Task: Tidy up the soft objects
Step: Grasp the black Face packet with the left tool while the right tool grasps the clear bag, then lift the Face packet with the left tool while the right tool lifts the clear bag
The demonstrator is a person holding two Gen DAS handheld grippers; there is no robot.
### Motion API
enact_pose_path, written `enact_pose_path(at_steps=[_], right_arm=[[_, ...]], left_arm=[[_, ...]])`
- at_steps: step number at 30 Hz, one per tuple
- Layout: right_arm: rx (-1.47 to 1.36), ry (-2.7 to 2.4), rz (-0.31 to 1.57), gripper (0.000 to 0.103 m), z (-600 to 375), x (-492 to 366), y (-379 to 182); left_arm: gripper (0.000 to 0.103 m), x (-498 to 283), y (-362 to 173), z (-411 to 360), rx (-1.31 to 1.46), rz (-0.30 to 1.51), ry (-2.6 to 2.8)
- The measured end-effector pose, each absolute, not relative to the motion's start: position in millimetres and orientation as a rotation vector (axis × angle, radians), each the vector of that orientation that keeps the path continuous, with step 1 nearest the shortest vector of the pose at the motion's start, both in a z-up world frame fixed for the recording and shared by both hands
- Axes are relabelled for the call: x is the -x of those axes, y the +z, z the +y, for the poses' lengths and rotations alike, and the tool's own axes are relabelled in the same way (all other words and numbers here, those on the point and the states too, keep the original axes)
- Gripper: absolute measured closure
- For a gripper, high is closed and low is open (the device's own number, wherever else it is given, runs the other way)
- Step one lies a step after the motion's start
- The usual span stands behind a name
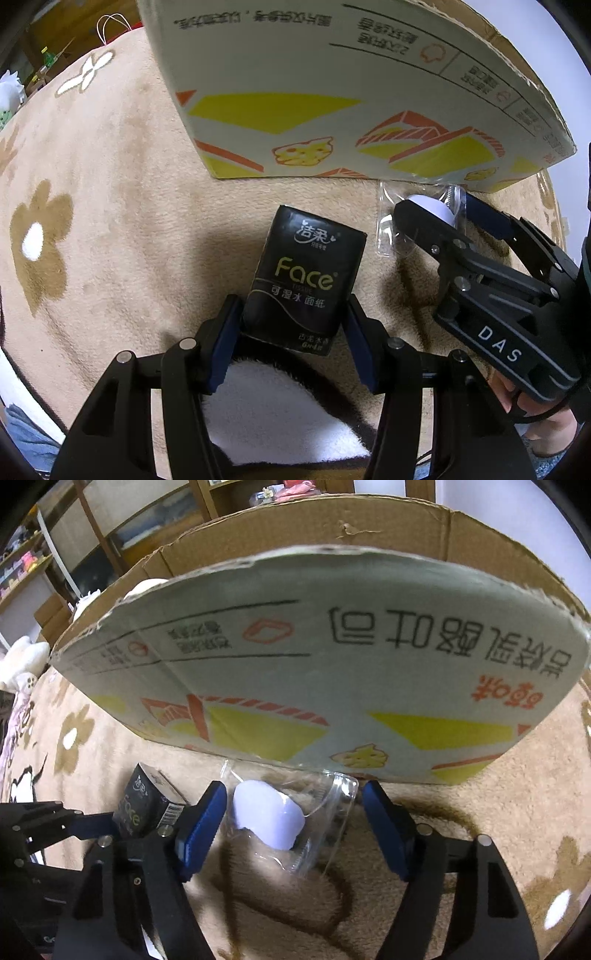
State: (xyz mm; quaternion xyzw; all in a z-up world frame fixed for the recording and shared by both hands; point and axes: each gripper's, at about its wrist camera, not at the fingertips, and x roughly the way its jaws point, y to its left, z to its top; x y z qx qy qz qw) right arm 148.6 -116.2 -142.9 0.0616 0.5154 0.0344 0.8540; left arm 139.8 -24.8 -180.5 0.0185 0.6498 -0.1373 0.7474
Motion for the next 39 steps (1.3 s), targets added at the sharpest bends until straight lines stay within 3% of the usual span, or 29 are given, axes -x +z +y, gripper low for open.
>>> enact_pose_path(at_steps=[5, 7, 16, 28, 39], right_arm=[[-0.120, 0.066, 1.075, 0.049, -109, -145, -139], [-0.133, 0.065, 1.058, 0.061, -110, -142, -134], [-0.200, 0.063, 1.023, 0.091, -121, -131, -116], [-0.104, 0.041, 0.875, 0.099, -132, -96, -72], [-0.112, -0.006, 0.761, 0.100, -150, -65, -35]], left_arm=[[0.050, -138, -178, -27, -0.045, 1.418, -0.295], [0.051, -137, -177, -29, -0.058, 1.408, -0.287], [0.052, -131, -166, -30, -0.042, 1.370, -0.288], [0.052, -108, -132, -31, -0.069, 1.213, -0.276], [0.052, -76, -84, -25, -0.070, 1.049, -0.272]])
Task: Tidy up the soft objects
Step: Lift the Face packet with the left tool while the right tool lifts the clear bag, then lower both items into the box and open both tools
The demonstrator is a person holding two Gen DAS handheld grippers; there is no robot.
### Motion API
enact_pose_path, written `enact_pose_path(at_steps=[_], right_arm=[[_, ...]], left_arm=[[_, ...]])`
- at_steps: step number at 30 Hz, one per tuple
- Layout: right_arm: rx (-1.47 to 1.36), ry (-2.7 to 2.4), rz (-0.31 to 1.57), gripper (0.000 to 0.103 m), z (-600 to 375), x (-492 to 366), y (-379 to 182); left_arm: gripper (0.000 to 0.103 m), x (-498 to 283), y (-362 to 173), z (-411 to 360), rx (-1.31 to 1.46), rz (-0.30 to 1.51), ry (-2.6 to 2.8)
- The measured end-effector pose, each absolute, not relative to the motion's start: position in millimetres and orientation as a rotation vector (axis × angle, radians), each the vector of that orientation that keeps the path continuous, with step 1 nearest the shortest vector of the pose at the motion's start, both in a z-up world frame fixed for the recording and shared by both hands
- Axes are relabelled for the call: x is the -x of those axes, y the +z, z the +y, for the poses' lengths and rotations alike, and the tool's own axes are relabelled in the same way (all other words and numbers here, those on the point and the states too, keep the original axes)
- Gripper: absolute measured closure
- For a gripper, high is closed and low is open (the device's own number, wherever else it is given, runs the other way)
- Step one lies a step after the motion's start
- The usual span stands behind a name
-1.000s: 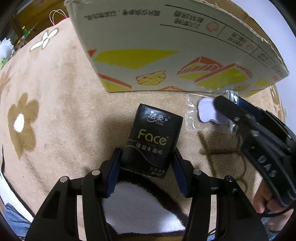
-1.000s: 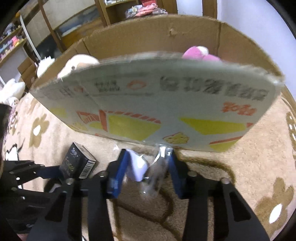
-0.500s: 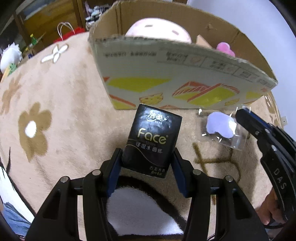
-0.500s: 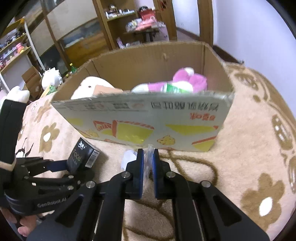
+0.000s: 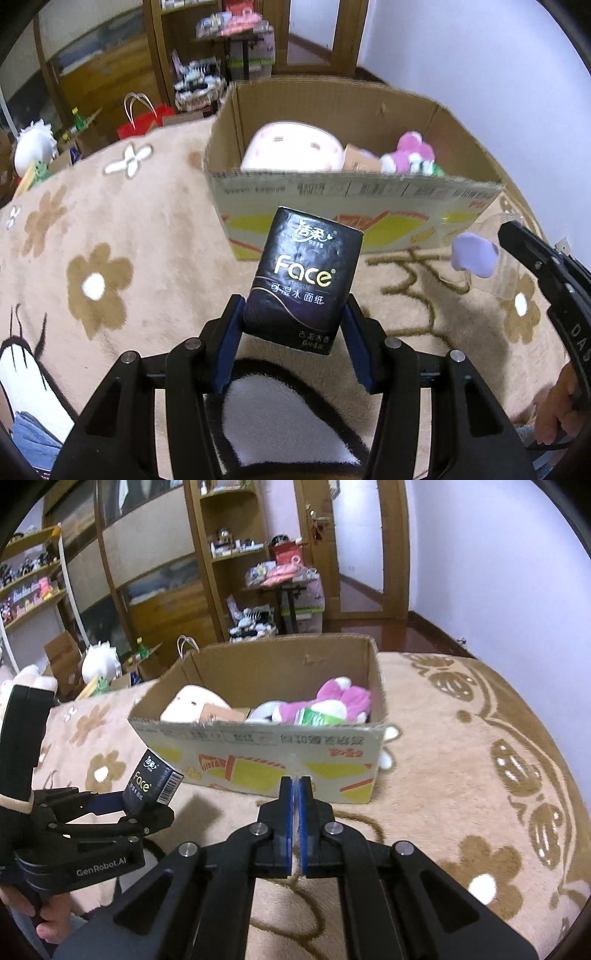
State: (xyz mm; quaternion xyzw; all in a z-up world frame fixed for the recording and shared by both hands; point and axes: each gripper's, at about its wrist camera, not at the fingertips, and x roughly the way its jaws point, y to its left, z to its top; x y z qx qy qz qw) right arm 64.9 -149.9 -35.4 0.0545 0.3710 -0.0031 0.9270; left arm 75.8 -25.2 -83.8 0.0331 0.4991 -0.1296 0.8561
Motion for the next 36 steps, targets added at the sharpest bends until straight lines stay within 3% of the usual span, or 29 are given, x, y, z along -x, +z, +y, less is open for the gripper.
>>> enact_pose_path(at_steps=[11, 23, 36], right_arm=[[-0.101, -0.011, 0.565, 0.100, -155, -46, 12], [-0.103, 0.016, 0.455, 0.100, -156, -50, 34], [-0.079, -0.002, 0.402, 0.100, -156, -74, 34]], left_arm=[[0.052, -72, -47, -35, -0.103, 0.884, -0.285], [0.052, -75, -11, -42, -0.128, 0.678, -0.286], [0.052, -104, -1, -54, -0.166, 0.587, -0.281]])
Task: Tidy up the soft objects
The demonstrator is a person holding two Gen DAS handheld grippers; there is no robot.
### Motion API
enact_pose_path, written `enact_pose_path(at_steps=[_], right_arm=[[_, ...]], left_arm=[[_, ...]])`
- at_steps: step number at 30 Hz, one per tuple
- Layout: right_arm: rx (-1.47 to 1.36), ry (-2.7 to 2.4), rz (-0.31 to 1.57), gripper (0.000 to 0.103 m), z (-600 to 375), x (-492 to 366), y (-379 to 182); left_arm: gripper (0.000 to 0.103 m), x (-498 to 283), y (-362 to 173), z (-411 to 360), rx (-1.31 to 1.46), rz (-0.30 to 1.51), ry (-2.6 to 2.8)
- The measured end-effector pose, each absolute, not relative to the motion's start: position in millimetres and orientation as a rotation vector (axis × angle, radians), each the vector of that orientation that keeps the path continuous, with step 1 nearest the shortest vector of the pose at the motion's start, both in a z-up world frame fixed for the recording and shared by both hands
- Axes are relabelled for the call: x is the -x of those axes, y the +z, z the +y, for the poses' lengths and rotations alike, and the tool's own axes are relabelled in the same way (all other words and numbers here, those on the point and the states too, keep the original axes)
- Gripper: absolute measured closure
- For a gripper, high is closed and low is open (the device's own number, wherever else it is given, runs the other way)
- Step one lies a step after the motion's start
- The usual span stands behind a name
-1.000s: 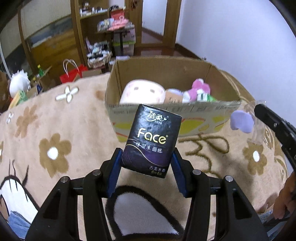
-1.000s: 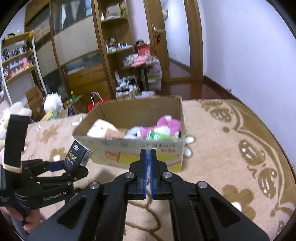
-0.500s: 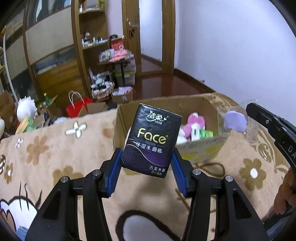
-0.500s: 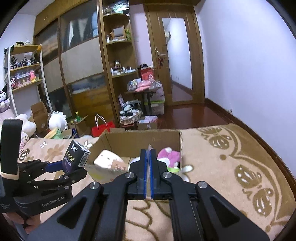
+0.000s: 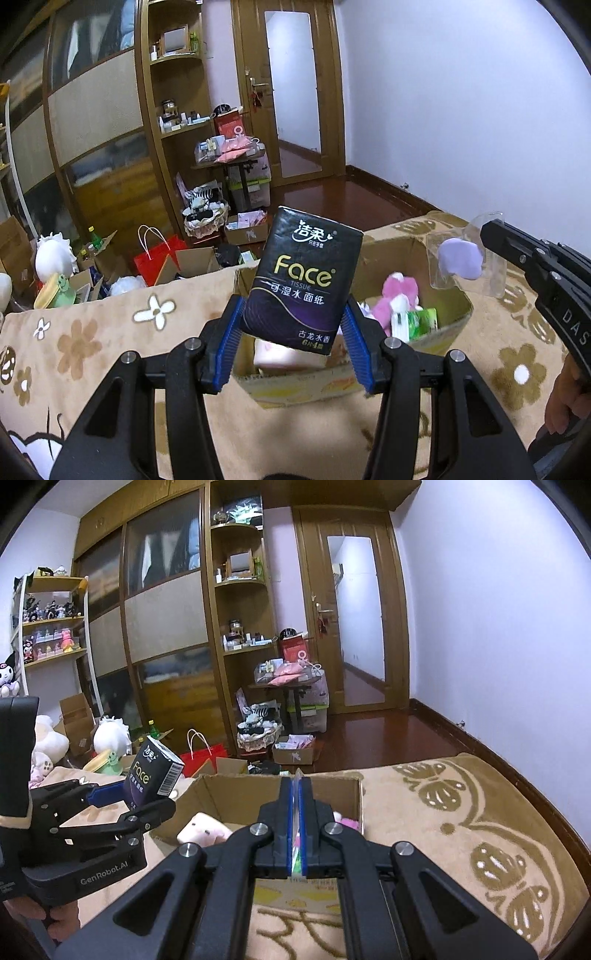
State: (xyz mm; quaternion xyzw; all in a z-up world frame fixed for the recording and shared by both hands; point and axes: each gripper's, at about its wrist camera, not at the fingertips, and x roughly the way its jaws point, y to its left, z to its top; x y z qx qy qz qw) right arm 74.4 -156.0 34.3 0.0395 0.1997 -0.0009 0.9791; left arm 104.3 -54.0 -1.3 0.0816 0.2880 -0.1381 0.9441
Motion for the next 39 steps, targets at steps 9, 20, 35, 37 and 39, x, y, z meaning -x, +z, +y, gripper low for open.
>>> enact_pose_path(at_steps=[9, 20, 35, 37, 39], right_arm=[[-0.057, 0.006, 0.390, 0.099, -151, -97, 27], [-0.116, 0.043, 0.441, 0.099, -162, -121, 1], [-0.147, 0.086, 0.535, 0.098, -163, -131, -23], [-0.146, 0.088, 0.534, 0.098, -162, -129, -21], [-0.147, 0.085, 0.531, 0.097, -162, -127, -21]], left_arm=[[0.052, -133, -4, -59, -0.167, 0.574, -0.291], [0.051, -156, -36, -61, -0.152, 0.692, -0.335], [0.038, -149, -42, -51, -0.131, 0.695, -0.279], [0.038, -145, -37, -48, -0.133, 0.678, -0.270], [0.036, -140, -34, -47, -0.146, 0.666, -0.254]])
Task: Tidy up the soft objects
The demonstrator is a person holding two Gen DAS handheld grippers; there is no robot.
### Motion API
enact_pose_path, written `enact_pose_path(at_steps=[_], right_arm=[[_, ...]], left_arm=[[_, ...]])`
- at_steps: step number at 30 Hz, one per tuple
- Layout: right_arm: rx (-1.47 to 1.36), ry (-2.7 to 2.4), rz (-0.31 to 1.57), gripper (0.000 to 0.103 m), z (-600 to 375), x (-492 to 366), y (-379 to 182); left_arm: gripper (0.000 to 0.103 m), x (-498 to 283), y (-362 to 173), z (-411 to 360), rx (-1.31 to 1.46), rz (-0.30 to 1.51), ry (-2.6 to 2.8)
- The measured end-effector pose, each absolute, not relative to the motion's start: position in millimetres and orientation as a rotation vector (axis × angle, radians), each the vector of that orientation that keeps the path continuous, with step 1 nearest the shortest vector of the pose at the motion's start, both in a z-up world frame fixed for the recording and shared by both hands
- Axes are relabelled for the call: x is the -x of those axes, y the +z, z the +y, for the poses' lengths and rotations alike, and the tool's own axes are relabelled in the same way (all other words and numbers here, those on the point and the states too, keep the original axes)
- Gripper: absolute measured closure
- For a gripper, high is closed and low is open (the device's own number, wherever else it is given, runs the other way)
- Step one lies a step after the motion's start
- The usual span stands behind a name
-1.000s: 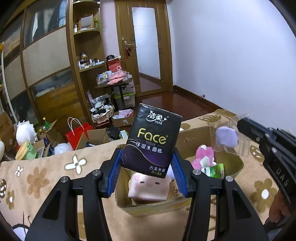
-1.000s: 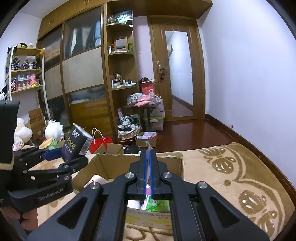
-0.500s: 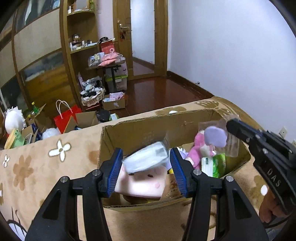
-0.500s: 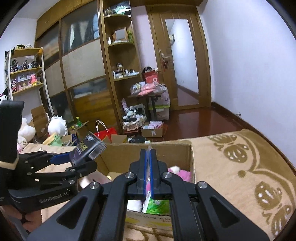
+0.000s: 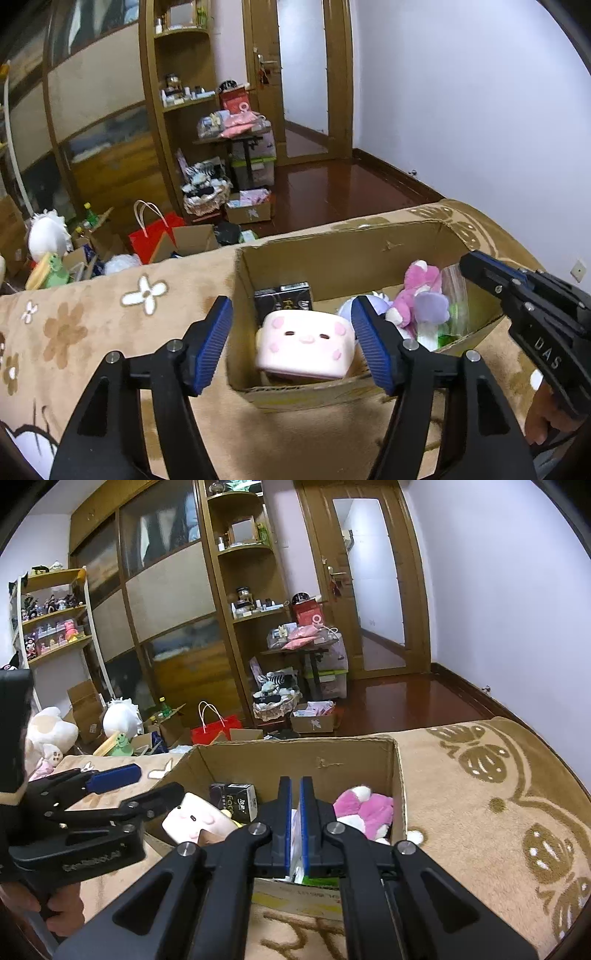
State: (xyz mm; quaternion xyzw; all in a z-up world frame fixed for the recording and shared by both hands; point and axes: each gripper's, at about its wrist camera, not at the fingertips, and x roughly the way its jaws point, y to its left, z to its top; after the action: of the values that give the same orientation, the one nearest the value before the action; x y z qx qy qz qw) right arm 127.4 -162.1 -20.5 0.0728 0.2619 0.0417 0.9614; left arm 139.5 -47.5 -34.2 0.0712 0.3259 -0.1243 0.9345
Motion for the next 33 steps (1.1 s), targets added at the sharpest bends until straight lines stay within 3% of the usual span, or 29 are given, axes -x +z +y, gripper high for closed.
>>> enact_pose_path(at_steps=[9, 11, 13, 17, 19, 22, 27, 33], right_arm=[[-0.117, 0.073, 0.491, 0.092, -160, -112, -2], [-0.112, 0.067, 0.489, 0.083, -159, -106, 1], [-0.119, 0.066, 0.483, 0.063, -160, -99, 5], [-0.113, 0.053, 0.470, 0.047, -160, -84, 15], [-0.106, 0.051, 0.462, 0.031, -161, -77, 19], [-0.096, 0.032, 0.445, 0.015, -163, -63, 27], [-0.106, 0.015, 0.425, 0.000, -169, -43, 38], [-0.085, 0.002, 0.407, 0.000, -170, -20, 49]], left_arm=[[0.025, -110, -17, -32, -0.150, 0.632, -0.214], [0.021, -105, -13, -28, -0.133, 0.631, -0.208], [0.019, -99, -8, -20, -0.106, 0.635, -0.206], [0.012, -89, -2, -11, -0.093, 0.629, -0.189], [0.011, -82, 1, -7, -0.080, 0.623, -0.186], [0.004, -70, 6, -5, -0.087, 0.608, -0.182], [0.001, -48, 12, -3, -0.120, 0.584, -0.167], [0.001, -30, 21, 0, -0.135, 0.557, -0.157]])
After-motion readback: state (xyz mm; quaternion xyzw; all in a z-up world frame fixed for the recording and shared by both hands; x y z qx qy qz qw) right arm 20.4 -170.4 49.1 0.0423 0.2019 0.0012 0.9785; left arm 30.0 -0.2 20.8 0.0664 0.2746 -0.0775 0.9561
